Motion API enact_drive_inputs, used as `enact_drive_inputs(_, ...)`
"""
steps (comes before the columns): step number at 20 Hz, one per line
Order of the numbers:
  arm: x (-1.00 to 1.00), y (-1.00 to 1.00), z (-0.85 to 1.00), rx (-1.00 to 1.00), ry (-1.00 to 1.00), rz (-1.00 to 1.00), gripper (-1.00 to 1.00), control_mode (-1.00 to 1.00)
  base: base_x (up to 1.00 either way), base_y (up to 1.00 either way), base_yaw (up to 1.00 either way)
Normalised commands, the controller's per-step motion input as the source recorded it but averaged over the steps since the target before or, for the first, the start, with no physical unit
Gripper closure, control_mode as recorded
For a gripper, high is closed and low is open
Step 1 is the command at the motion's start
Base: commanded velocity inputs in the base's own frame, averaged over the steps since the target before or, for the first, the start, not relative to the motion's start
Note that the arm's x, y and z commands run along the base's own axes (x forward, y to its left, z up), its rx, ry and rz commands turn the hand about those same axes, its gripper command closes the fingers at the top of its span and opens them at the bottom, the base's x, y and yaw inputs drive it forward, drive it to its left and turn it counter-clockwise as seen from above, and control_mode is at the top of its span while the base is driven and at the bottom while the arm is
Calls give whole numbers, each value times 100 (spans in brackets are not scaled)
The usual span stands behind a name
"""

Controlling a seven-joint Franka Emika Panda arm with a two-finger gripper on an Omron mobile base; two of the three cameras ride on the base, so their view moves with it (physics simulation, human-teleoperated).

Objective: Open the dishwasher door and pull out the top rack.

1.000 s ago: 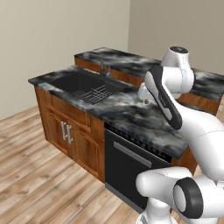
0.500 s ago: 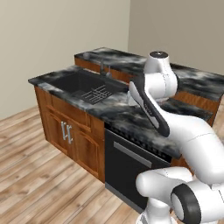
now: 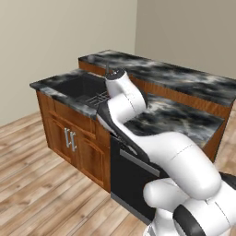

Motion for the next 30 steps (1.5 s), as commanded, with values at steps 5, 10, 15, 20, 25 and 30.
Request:
enact_drive_inputs(5, 0, 72, -44, -19, 0, 0, -100, -100, 0, 0, 0)
enact_drive_inputs(10, 0, 51, -62, -22, 0, 0, -100, -100, 0, 0, 0)
enact_drive_inputs(15, 0, 15, -67, -26, -4, -5, -100, -100, 0, 0, 0)
enact_drive_inputs(20, 0, -1, -62, -25, -6, -1, -100, -100, 0, 0, 0)
enact_drive_inputs(25, 0, -13, -53, -17, -1, -3, -100, -100, 0, 0, 0)
enact_drive_inputs(30, 0, -26, -64, -16, -1, -8, -100, -100, 0, 0, 0)
